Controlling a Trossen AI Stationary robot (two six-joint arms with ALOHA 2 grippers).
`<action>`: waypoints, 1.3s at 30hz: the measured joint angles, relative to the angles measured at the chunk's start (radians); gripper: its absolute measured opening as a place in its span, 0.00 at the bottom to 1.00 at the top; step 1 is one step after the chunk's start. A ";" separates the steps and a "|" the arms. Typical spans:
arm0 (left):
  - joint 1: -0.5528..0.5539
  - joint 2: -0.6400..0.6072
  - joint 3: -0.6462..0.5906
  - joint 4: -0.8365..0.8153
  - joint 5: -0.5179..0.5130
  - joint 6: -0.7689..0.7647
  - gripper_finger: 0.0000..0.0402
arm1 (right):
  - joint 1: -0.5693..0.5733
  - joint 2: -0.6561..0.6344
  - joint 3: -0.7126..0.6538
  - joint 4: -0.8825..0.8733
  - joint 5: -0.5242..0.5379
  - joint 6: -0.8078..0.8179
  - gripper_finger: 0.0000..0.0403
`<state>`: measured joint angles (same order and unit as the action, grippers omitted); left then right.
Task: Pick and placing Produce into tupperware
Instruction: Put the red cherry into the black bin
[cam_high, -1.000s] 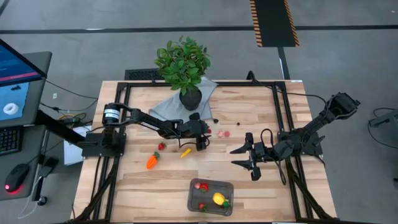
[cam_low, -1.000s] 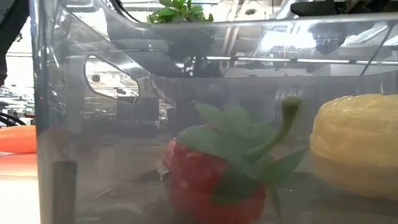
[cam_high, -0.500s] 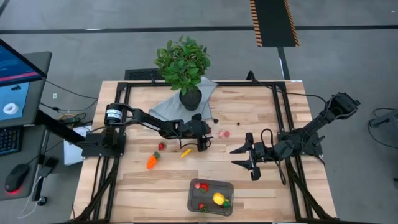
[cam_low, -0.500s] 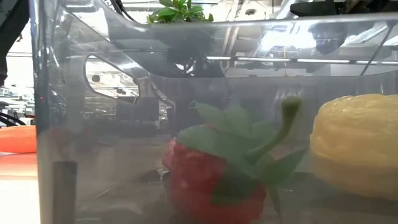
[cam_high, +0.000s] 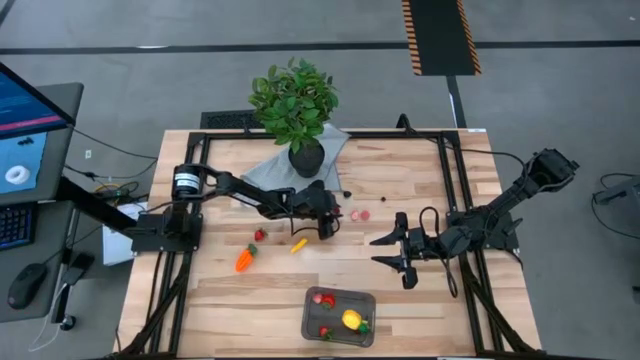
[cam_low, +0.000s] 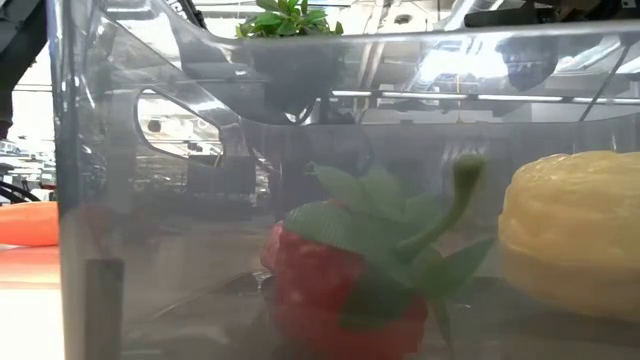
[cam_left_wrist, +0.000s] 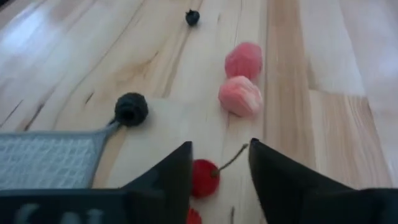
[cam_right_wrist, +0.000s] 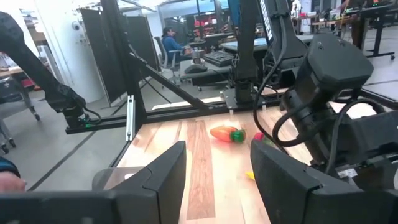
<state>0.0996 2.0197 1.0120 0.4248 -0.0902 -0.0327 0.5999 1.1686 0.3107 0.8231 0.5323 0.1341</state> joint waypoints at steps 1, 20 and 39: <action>0.002 0.010 0.003 0.013 0.000 -0.006 0.29 | 0.000 0.000 0.000 0.000 0.000 0.000 0.50; -0.029 0.027 0.103 -0.019 0.035 -0.017 0.00 | 0.000 0.000 0.000 -0.001 0.000 0.008 0.49; -0.247 -0.226 0.097 -0.129 0.025 -0.118 0.00 | 0.009 -0.038 0.000 -0.112 0.177 0.061 0.50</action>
<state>-0.1477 1.7942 1.1095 0.2953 -0.0654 -0.1507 0.6090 1.1309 0.3103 0.7112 0.7090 0.1951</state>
